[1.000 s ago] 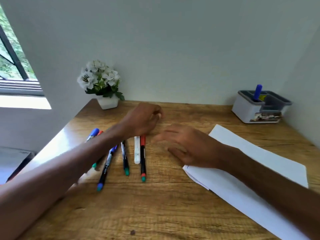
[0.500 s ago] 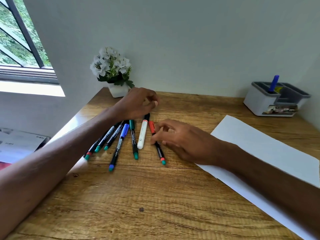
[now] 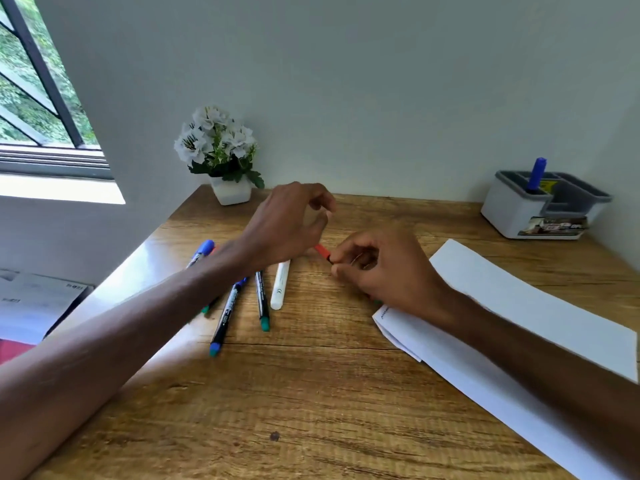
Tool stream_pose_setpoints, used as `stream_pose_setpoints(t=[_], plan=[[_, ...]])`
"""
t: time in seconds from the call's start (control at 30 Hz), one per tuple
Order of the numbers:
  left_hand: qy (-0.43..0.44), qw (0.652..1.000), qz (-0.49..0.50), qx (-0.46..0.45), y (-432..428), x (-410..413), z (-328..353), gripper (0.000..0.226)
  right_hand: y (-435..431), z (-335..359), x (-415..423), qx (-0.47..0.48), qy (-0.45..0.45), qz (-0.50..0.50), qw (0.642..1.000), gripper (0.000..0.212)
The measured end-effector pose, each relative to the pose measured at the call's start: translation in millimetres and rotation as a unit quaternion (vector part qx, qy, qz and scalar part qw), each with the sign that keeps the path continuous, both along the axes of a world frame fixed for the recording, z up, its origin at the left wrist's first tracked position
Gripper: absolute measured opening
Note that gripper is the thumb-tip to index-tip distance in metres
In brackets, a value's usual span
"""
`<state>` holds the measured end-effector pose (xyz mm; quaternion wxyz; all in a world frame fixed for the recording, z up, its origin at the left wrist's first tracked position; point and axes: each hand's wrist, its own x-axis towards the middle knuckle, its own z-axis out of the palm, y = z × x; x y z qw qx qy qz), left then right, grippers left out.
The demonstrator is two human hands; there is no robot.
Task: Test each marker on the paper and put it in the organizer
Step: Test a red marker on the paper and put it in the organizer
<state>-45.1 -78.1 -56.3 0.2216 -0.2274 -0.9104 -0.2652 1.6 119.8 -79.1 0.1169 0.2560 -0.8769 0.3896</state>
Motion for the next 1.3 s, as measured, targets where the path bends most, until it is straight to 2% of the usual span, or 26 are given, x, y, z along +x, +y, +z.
stream_pose_setpoints(t=[0.1, 0.23, 0.37, 0.5, 0.63, 0.73, 0.87, 1.03, 1.2, 1.3], plan=[[0.051, 0.996, 0.003, 0.067, 18, 18, 3, 0.028, 7, 16, -4, -0.093, -0.042, -0.047, 0.994, 0.021], [0.12, 0.99, -0.008, 0.073, 38, 46, 3, 0.038, 29, 45, -13, -0.017, -0.005, -0.092, 0.996, 0.027], [0.089, 0.995, -0.026, 0.046, 57, 68, -9, 0.042, 52, 52, -9, -0.054, -0.065, -0.074, 0.994, 0.029], [0.052, 0.997, -0.047, 0.036, 68, 82, -20, 0.048, 65, 26, 13, 0.038, -0.033, -0.056, 0.997, 0.025], [0.077, 0.995, -0.053, 0.018, 77, 95, -19, 0.052, 89, 15, 28, 0.14, 0.017, -0.042, 0.989, 0.029], [0.072, 0.993, -0.083, -0.037, 79, 102, -20, 0.048, 92, 16, 37, 0.169, 0.063, -0.014, 0.984, 0.031], [0.086, 0.983, -0.111, -0.116, 76, 100, -23, 0.043, 87, 11, 40, 0.178, 0.078, 0.032, 0.98, 0.028], [0.122, 0.967, -0.104, -0.196, 71, 97, -23, 0.061, 90, 11, 46, 0.238, 0.166, -0.009, 0.957, 0.032], [0.138, 0.963, -0.102, -0.21, 68, 91, -24, 0.064, 91, 13, 44, 0.252, 0.162, -0.02, 0.954, 0.037], [0.124, 0.972, -0.095, -0.174, 68, 89, -24, 0.04, 91, 20, 43, 0.277, 0.09, -0.076, 0.954, 0.053]])
